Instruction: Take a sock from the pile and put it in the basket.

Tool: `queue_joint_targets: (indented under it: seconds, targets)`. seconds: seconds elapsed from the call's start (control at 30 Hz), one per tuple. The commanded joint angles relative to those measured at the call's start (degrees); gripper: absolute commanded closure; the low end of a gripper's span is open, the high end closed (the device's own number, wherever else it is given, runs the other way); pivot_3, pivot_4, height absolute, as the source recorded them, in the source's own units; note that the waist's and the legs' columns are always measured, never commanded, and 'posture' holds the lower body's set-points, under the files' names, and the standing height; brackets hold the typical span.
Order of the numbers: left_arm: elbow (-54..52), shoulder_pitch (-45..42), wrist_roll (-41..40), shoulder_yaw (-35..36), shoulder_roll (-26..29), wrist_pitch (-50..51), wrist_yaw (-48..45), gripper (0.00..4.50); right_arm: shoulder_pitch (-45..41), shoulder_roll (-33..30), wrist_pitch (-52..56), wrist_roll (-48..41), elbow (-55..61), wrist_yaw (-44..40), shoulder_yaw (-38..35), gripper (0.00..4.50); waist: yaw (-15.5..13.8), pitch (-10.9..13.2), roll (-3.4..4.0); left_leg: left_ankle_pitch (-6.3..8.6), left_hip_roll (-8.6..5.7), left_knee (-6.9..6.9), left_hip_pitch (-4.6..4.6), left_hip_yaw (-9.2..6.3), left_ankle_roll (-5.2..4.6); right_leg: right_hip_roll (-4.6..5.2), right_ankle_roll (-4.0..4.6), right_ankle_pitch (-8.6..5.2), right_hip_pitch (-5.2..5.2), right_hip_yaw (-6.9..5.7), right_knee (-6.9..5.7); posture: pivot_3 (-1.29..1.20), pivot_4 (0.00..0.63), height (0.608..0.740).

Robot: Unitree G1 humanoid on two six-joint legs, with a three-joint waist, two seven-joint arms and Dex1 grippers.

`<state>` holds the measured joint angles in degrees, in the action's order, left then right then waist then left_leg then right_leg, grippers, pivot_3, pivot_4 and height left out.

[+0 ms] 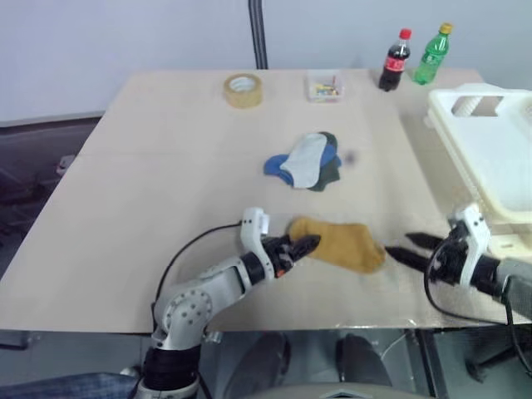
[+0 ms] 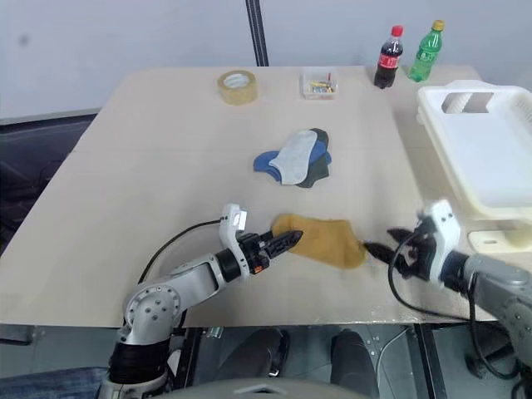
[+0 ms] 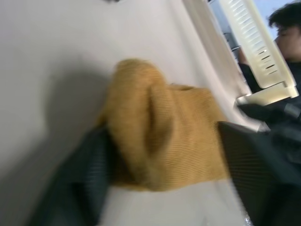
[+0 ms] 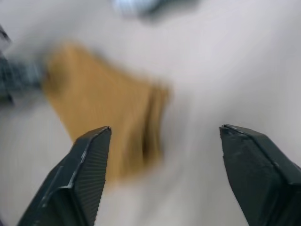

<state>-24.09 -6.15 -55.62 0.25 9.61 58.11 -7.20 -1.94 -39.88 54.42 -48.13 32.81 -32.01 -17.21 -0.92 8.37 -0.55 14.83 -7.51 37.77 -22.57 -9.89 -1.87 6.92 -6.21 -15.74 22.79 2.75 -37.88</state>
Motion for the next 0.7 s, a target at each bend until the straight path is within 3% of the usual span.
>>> queue_joint_targets:
  seconds: [0.03,0.17,0.4,0.5,0.6,0.7]
  targets:
    - [0.94,0.46,1.06,0.82,0.34,0.06,0.82,0.01,-1.75,1.86,-6.44,6.18,2.65,0.42,8.09,0.91,0.0,-0.01,-0.05,0.0,0.0,0.0,0.0,-0.01,0.0,0.0,0.0,0.0,0.0,-0.01,0.0,0.0,0.15,0.74]
    - [0.86,0.62,0.57,0.4,0.07,0.69,0.36,0.01,-3.23,3.28,-20.75,24.12,-3.79,1.99,21.26,0.91,0.05,-0.02,-0.06,-0.01,-0.07,0.0,-0.01,0.03,0.01,0.06,0.0,0.0,0.02,0.04,0.02,0.0,0.15,0.74]
    - [-2.02,2.19,-1.33,0.91,0.52,0.39,-1.73,0.01,-0.22,3.21,-27.96,31.64,-11.76,-3.62,28.51,0.91,0.13,-0.05,-0.05,-0.01,-0.08,0.01,0.07,0.01,0.02,0.04,0.0,0.0,0.0,0.07,0.02,0.0,0.15,0.74]
    - [-2.59,3.11,-2.39,3.33,1.61,-1.12,-3.52,0.01,-0.57,4.37,-28.49,32.67,-14.13,-3.47,28.32,0.91,0.11,-0.05,-0.06,-0.01,-0.04,-0.02,0.15,0.01,0.02,-0.01,0.0,0.0,-0.04,0.07,0.02,0.0,0.15,0.74]
    - [1.75,1.94,-9.05,9.07,1.1,0.71,-1.72,0.01,-0.71,5.09,-29.32,33.32,-14.6,-3.58,28.12,0.91,0.1,-0.06,-0.07,-0.01,-0.02,-0.05,0.19,-0.01,0.02,-0.03,0.01,0.0,-0.05,0.06,0.02,0.0,0.15,0.74]
    - [4.42,-0.64,-8.12,10.85,3.46,-0.67,-4.34,0.01,-1.14,6.17,-29.68,33.42,-15.15,-3.61,27.74,0.91,0.12,-0.06,-0.09,-0.01,-0.01,-0.05,0.2,-0.01,0.03,-0.04,0.0,0.0,-0.05,0.06,0.0,0.0,0.15,0.74]
